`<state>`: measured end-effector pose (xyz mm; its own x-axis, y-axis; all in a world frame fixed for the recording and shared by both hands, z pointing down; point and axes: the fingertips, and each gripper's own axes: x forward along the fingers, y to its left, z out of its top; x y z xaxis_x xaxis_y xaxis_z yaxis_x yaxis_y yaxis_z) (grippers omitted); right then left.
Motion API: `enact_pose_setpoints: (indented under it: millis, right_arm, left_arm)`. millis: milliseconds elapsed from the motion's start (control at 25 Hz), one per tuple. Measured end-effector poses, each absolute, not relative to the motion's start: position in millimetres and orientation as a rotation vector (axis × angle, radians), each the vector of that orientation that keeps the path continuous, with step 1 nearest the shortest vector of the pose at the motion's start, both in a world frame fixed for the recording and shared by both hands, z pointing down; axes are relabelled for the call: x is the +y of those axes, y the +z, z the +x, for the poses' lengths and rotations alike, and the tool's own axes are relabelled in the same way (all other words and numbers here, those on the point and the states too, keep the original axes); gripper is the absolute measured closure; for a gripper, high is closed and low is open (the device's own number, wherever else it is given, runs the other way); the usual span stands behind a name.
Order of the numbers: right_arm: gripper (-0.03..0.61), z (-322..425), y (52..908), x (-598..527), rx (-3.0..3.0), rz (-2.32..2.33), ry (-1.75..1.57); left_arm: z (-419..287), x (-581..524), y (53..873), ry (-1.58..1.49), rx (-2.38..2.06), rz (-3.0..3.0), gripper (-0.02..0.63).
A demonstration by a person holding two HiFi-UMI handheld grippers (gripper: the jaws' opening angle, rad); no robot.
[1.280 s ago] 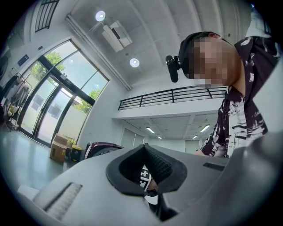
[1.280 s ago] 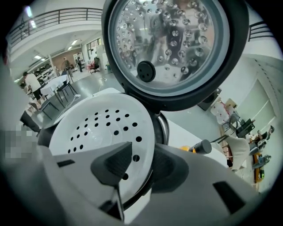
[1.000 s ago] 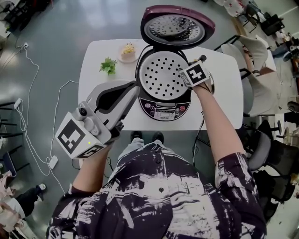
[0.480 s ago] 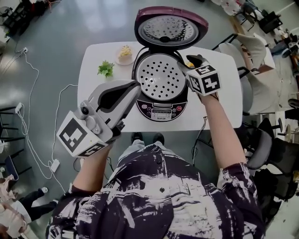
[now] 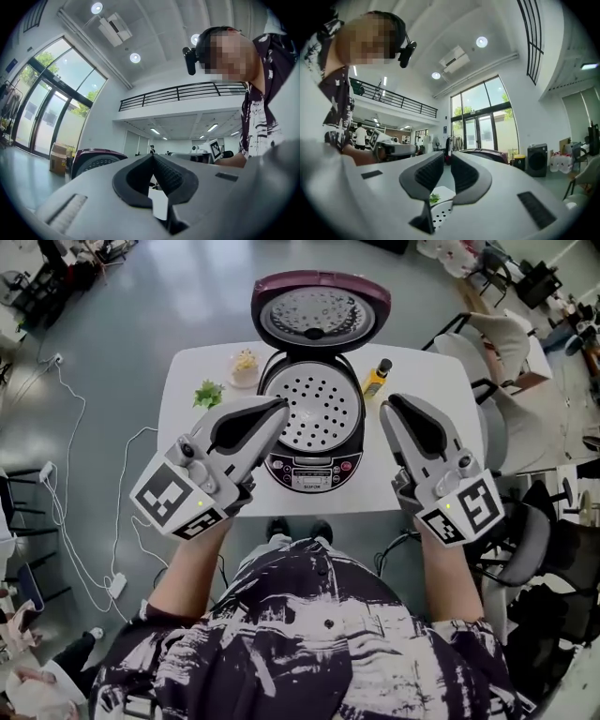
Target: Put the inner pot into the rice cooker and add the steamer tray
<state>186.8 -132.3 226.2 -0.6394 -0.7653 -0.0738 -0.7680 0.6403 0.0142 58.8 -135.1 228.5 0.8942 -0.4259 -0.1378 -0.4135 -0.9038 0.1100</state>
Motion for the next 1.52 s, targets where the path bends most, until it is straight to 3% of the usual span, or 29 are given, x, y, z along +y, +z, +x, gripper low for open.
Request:
enact_pose_setpoints:
  millis: [360, 1520]
  right_arm:
    - [0.58, 202.5, 235.0, -122.6, 2.769, -1.394, 0.099]
    - [0.581, 203.0, 262.7, -150.3, 2.826, -1.453, 0.056]
  left_arm:
    - [80.9, -146.6, 239.4, -0.168, -0.719, 3.007, 0.609]
    - [64.2, -159.2, 254.2, -0.116, -0.87, 2.945, 0.609]
